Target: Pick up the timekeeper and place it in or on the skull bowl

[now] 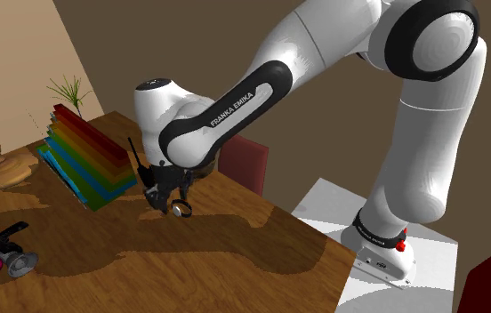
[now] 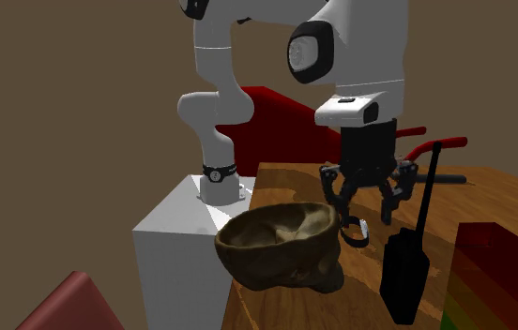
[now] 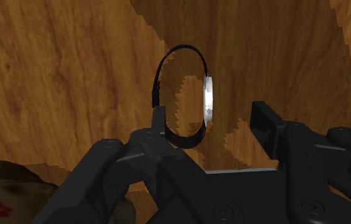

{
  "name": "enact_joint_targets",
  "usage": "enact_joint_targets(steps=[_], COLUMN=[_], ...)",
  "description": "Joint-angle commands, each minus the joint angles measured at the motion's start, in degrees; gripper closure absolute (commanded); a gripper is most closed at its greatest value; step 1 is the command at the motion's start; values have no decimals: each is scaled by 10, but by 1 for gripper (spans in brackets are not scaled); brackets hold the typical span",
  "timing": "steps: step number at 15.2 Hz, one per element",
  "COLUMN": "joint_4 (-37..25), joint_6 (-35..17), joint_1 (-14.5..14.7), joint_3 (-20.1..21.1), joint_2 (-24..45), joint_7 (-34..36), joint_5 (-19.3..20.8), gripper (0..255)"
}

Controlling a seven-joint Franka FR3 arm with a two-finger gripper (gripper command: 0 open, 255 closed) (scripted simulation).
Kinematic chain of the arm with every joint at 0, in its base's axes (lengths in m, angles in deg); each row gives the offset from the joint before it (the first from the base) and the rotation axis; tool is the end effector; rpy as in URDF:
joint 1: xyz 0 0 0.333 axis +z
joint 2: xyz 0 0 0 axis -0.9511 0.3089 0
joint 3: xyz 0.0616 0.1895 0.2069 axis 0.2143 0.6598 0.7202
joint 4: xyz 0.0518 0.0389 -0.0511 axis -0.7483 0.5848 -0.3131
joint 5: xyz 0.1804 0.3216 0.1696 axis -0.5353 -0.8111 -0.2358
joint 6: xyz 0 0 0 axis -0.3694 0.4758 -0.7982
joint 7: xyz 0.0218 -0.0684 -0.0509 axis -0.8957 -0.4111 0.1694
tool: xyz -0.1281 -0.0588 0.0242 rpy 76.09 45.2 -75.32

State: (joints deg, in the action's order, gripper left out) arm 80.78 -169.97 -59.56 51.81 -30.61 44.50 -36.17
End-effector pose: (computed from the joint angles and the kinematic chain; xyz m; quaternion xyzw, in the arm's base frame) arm 0.4774 0.3638 0.2796 -0.9984 -0.0218 0.0078 0.0523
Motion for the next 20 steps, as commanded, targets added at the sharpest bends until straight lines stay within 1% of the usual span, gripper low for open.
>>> enact_joint_targets(steps=[1,9,20], joint_4=[0,0,-39], joint_6=[0,0,77], joint_1=[0,0,-6], joint_3=[0,0,5], joint_2=[0,0,-41], joint_7=[0,0,-8], joint_5=[0,0,-20], gripper=[255,255,255])
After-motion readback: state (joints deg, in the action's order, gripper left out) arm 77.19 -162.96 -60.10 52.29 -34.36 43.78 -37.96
